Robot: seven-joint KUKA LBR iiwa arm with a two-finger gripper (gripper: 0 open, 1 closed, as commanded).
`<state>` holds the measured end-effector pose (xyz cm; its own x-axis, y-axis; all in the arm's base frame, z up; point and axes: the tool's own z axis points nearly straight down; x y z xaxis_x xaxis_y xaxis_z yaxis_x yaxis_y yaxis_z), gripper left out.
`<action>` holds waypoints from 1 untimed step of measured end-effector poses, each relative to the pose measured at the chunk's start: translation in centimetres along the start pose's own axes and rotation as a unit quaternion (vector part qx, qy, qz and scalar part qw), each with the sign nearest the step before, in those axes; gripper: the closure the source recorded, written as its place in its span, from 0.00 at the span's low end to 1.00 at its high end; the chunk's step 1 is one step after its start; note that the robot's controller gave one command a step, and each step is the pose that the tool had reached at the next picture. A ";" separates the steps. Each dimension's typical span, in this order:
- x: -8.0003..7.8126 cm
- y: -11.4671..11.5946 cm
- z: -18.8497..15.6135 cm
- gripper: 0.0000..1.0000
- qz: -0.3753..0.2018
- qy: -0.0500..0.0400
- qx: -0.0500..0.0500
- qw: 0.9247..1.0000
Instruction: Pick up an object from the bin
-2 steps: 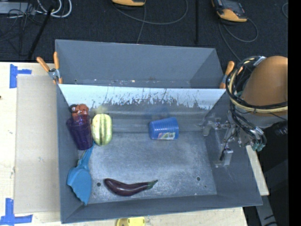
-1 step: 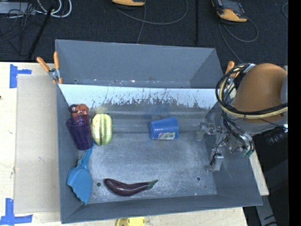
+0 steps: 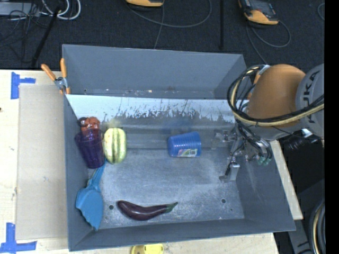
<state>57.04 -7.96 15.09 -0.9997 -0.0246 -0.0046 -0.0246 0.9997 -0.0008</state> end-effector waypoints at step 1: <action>-1.2 2.3 6.4 0.00 -0.046 -0.001 0.000 0.999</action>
Offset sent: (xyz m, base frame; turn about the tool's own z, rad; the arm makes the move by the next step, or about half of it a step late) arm 0.0478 0.0618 -0.0809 0.2240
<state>58.22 -5.65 8.70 -0.9932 -0.1166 -0.0057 -0.1166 0.9932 -0.0007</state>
